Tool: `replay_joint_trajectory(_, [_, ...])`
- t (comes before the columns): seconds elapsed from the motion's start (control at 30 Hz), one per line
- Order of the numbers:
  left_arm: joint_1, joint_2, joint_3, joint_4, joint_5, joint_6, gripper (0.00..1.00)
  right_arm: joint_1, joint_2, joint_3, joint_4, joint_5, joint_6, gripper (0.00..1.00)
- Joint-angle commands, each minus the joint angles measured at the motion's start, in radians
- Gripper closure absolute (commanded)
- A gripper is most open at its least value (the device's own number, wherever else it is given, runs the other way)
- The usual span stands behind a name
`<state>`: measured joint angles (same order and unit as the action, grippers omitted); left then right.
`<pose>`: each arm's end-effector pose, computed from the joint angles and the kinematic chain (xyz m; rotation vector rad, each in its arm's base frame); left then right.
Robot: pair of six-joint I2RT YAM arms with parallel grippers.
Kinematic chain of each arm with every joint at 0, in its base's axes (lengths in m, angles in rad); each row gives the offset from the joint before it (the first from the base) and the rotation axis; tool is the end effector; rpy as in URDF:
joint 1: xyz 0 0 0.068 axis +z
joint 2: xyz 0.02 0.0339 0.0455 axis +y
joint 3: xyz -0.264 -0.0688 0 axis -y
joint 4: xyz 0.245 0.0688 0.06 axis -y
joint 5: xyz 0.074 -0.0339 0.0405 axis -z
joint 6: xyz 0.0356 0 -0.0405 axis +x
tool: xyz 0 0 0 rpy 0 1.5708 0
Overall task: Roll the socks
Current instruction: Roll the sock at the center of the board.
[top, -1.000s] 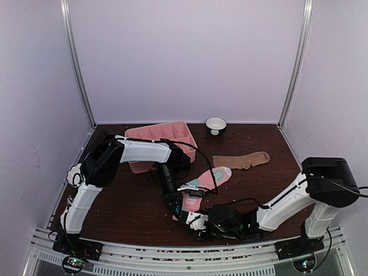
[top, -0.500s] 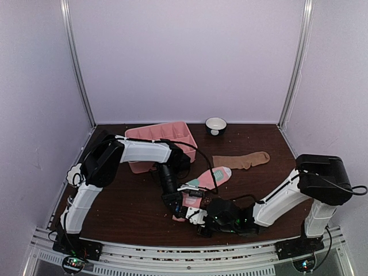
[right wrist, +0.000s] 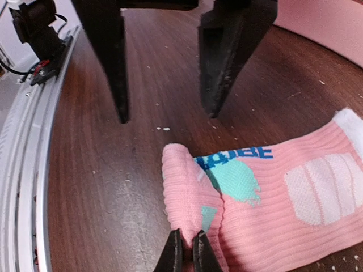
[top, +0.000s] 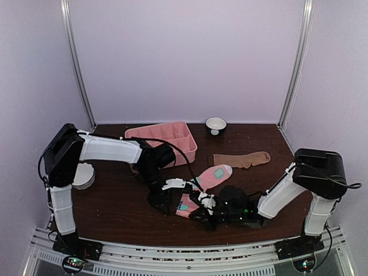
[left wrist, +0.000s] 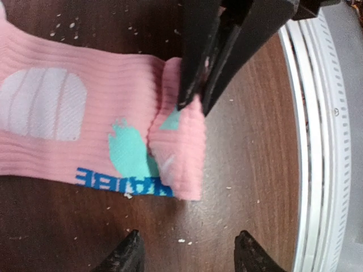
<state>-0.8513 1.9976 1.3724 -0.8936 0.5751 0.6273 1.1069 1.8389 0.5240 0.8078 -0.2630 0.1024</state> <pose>0.2283 -0.2899 0.1553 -2.0373 -2.2001 0.8899 0.1281 0.2767 0.0936 -1.2168 1.8575 0.9814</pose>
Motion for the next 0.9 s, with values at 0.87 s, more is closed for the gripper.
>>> replay_joint_trajectory(0.87, [0.063, -0.208, -0.214, 0.456, 0.051, -0.135, 0.45, -0.129, 0.158, -0.013, -0.240, -0.149, 0.257, 1.00])
